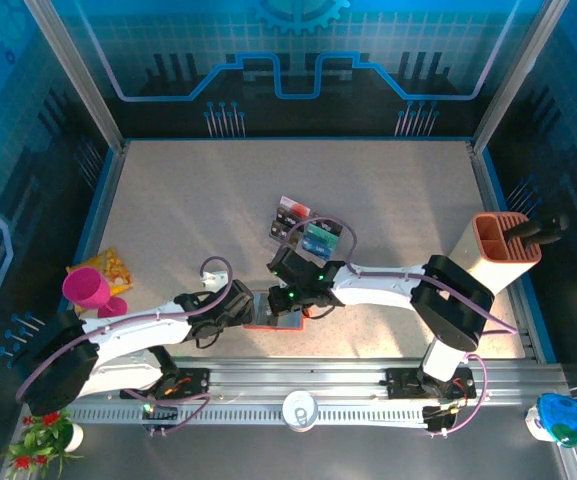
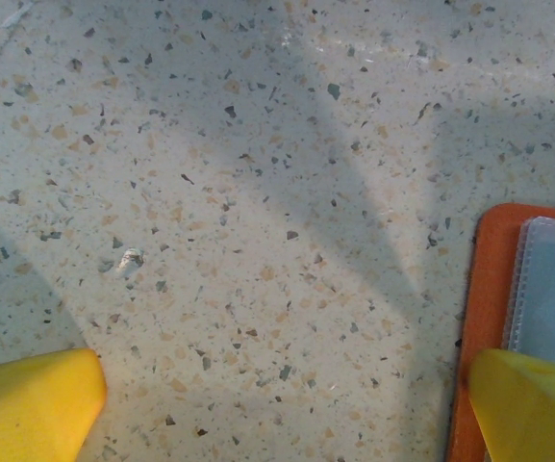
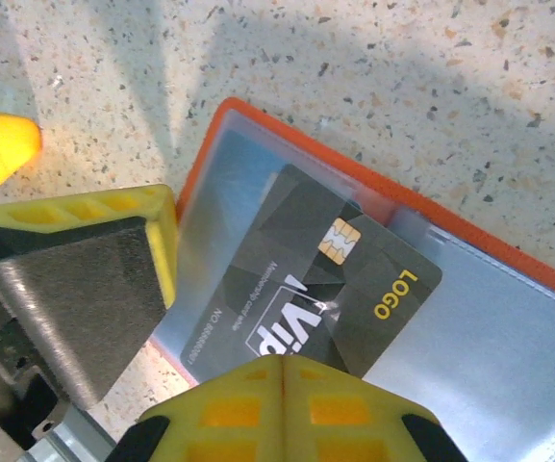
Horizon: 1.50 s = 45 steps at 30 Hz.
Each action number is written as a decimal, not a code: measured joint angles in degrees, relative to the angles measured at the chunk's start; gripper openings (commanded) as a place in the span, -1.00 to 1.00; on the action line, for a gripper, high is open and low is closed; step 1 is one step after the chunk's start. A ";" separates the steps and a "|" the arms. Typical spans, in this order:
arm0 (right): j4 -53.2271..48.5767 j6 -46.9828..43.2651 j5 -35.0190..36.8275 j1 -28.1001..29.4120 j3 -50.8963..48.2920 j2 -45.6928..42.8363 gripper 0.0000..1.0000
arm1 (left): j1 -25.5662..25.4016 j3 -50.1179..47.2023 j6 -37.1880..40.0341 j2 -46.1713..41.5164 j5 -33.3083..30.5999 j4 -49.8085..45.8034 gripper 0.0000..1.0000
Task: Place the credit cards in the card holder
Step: Insert the credit card into the card slot.
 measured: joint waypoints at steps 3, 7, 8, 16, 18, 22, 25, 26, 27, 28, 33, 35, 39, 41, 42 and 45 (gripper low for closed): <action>0.00 -0.22 0.02 0.00 0.00 1.36 -0.98 | 0.00 0.02 0.04 0.20 -0.04 0.07 0.99; -0.07 -0.44 -0.26 0.00 0.42 3.87 -0.99 | 0.00 0.02 0.22 0.55 -0.11 0.17 0.99; -0.20 -0.52 -0.42 0.00 0.98 4.33 -0.99 | 0.00 0.02 0.22 0.66 -0.22 0.20 0.98; -0.48 -1.31 -2.64 0.00 5.38 8.31 -1.00 | 0.00 0.07 0.22 0.83 -0.26 0.20 0.99; -0.76 -1.33 -3.04 0.00 5.84 8.50 -1.00 | 0.00 0.07 0.22 0.81 -0.26 0.20 0.98; -0.90 -1.53 -3.23 0.00 5.92 8.48 -1.00 | 0.00 0.07 0.20 -0.24 -0.11 0.09 0.98; -1.18 -1.53 -3.08 0.00 5.77 7.72 -0.99 | 0.02 0.02 0.15 -1.95 0.59 -0.35 0.99; -1.40 -1.53 -2.91 0.00 5.57 6.99 -1.00 | 0.04 -0.13 0.09 -2.69 1.14 -0.17 0.99; -1.60 -1.53 -2.73 0.00 5.29 6.10 -1.00 | 0.20 -0.17 -0.04 -3.45 1.51 -0.15 0.98; -1.81 -1.55 -2.47 0.00 5.03 5.16 -1.00 | 0.22 -0.33 -0.20 -4.15 1.62 -0.15 0.99; -2.43 -2.01 -0.57 0.00 4.57 1.44 -1.00 | 0.76 -0.81 -1.05 -6.05 1.79 -0.57 0.98; -2.47 -2.25 0.02 0.00 4.57 1.38 -1.00 | 1.03 -1.16 -1.75 -5.97 1.79 -0.79 0.99; -3.26 -2.58 1.14 0.11 4.24 1.57 -1.00 | 1.29 -1.51 -2.21 -4.59 1.53 -0.63 0.98; -3.34 -2.75 1.49 0.15 4.22 2.01 -1.00 | 1.29 -1.31 -2.23 -3.54 1.29 -0.44 0.99; -3.34 -2.78 1.62 0.22 4.22 2.29 -1.00 | 1.29 -1.11 -2.23 -3.04 1.11 -0.44 0.99; -3.48 -2.80 1.79 0.50 4.22 3.26 -1.00 | 1.29 -0.46 -2.21 -1.31 0.74 -0.48 0.99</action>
